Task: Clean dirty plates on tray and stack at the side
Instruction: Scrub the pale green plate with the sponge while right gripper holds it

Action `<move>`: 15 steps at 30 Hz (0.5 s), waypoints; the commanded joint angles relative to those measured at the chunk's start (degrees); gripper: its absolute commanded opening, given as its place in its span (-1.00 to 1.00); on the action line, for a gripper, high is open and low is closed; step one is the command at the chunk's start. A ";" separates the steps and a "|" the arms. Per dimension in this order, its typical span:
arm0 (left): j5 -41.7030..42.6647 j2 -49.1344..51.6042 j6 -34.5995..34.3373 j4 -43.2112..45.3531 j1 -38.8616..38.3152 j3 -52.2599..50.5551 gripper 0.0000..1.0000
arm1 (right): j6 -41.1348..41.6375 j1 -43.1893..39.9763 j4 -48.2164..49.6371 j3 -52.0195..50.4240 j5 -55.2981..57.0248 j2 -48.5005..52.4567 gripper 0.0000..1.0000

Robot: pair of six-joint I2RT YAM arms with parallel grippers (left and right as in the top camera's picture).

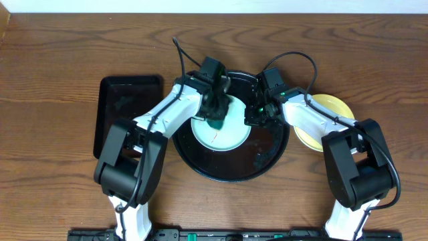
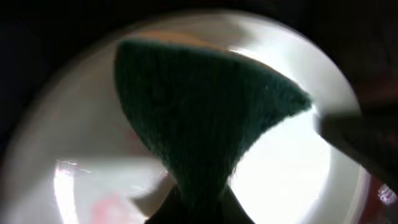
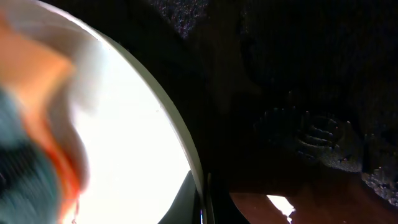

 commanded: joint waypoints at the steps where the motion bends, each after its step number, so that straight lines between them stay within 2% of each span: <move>1: -11.63 0.87 -3.32 -0.35 0.46 -0.13 -0.85 | 0.98 1.46 -0.92 -0.98 -0.42 3.19 -0.98; 7: -10.88 0.96 -7.19 -11.02 0.04 -0.13 -0.85 | 0.83 1.49 -0.81 -0.98 -0.44 3.19 -0.97; 11: 2.25 0.96 -6.29 -17.33 0.07 -0.13 -0.85 | 0.81 1.49 -0.81 -0.98 -0.44 3.19 -0.98; 13: 9.46 0.96 -4.24 -17.35 0.02 -0.13 -0.85 | 0.81 1.49 -0.74 -0.98 -0.44 3.19 -0.98; 15: 13.07 0.96 -3.74 -15.21 -0.15 -0.13 -0.85 | 0.81 1.49 -0.61 -0.98 -0.46 3.19 -0.97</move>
